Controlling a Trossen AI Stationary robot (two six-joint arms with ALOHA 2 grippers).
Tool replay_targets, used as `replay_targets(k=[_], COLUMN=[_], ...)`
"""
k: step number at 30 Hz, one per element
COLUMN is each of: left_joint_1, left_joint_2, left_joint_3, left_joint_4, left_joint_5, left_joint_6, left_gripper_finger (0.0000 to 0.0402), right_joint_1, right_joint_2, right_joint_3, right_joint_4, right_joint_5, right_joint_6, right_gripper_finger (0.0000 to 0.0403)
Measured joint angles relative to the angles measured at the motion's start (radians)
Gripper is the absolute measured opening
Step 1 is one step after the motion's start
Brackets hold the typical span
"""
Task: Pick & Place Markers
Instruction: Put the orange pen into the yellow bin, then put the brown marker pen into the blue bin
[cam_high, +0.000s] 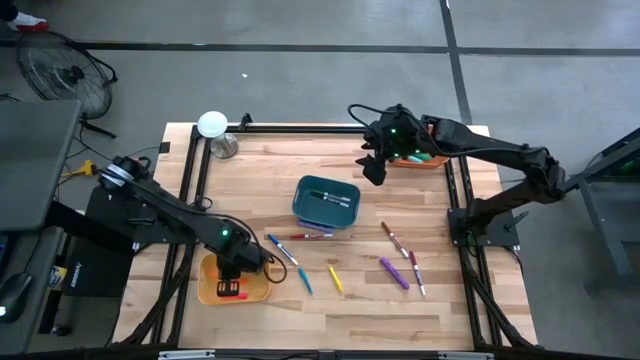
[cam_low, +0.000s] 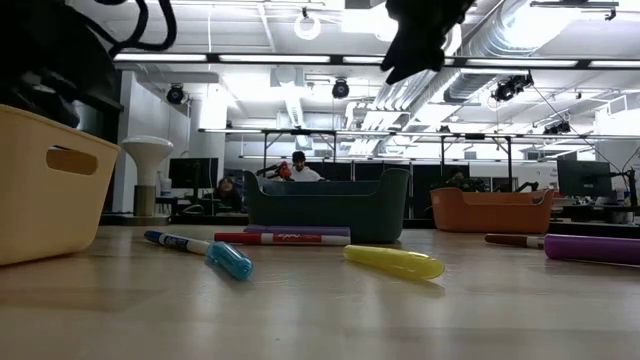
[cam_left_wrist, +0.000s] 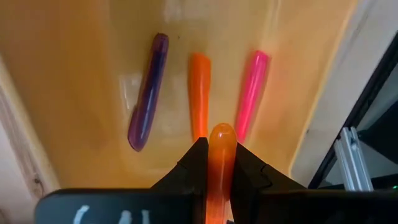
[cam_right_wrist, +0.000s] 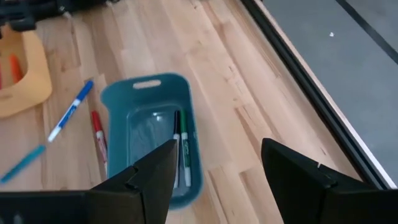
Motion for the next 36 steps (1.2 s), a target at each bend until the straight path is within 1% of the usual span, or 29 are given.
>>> replay_targets(k=[7, 12, 17, 20, 23, 26, 28, 30, 31, 33, 36], left_joint_1=[0.0, 0.0, 0.0, 0.0, 0.0, 0.007, 0.023, 0.037, 0.043, 0.056, 0.067], left_joint_2=[0.023, 0.023, 0.024, 0.024, 0.023, 0.023, 0.018, -0.006, -0.025, -0.073, -0.169], left_joint_3=[0.0, 0.0, 0.0, 0.0, 0.0, 0.0, 0.0, 0.0, 0.0, 0.0, 0.0], left_joint_4=[0.004, 0.004, 0.011, 0.011, 0.003, -0.045, -0.093, -0.133, -0.145, -0.159, -0.158], left_joint_5=[0.014, 0.032, 0.002, -0.001, 0.011, 0.032, 0.05, 0.03, -0.001, -0.072, -0.211], left_joint_6=[-0.043, -0.047, -0.045, -0.039, -0.036, -0.038, -0.044, -0.053, -0.067, -0.101, -0.176], left_gripper_finger=[0.0048, 0.0056, 0.0063, 0.0082, 0.0109, 0.013, 0.0135, 0.0136, 0.0137, 0.0137, 0.0137], right_joint_1=[-0.042, -0.07, -0.086, -0.092, -0.092, -0.092, -0.092, -0.092, -0.092, -0.085, -0.067], right_joint_2=[-0.033, -0.053, -0.064, -0.065, -0.067, -0.067, -0.067, -0.067, -0.067, -0.067, -0.067], right_joint_3=[0.0, 0.0, 0.0, 0.0, 0.0, 0.0, 0.0, 0.0, 0.0, 0.0, 0.0], right_joint_4=[-0.027, -0.054, -0.067, -0.066, -0.069, -0.086, -0.098, -0.11, -0.111, -0.113, -0.133], right_joint_5=[-0.081, -0.09, -0.118, -0.129, -0.13, -0.13, -0.13, -0.13, -0.13, -0.13, -0.116], right_joint_6=[-0.071, -0.121, -0.159, -0.165, -0.165, -0.149, -0.135, -0.115, -0.103, -0.065, 0.026], right_gripper_finger=[0.0222, 0.0222, 0.0222, 0.0222, 0.0222, 0.0222, 0.0222, 0.0222, 0.0222, 0.0222, 0.0222])
